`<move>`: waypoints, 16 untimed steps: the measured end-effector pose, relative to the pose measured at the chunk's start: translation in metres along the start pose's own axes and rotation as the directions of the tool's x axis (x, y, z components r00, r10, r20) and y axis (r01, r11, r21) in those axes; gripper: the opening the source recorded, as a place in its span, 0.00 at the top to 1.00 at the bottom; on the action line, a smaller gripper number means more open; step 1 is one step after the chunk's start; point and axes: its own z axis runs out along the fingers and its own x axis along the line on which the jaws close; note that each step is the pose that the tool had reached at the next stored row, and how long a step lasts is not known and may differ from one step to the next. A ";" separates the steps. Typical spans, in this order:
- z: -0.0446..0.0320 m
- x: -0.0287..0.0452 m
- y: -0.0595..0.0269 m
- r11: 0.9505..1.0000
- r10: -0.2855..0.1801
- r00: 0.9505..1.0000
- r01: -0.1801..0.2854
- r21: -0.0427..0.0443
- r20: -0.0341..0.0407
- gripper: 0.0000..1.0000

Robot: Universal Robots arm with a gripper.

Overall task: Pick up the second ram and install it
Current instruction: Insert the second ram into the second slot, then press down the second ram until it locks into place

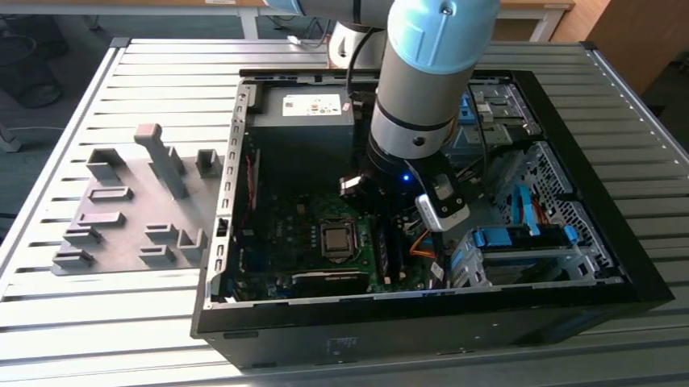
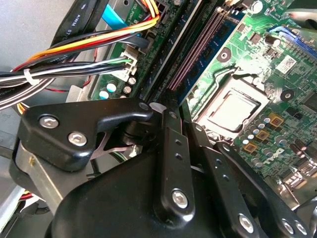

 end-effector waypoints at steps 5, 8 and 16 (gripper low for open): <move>0.0000 -0.0001 0.0001 1.000 -0.011 1.000 0.011 0.001 0.000 0.86; -0.0007 -0.0001 0.0002 1.000 -0.011 1.000 0.011 0.003 0.000 0.86; -0.0015 -0.0006 0.0003 1.000 -0.012 1.000 0.012 0.003 0.000 0.86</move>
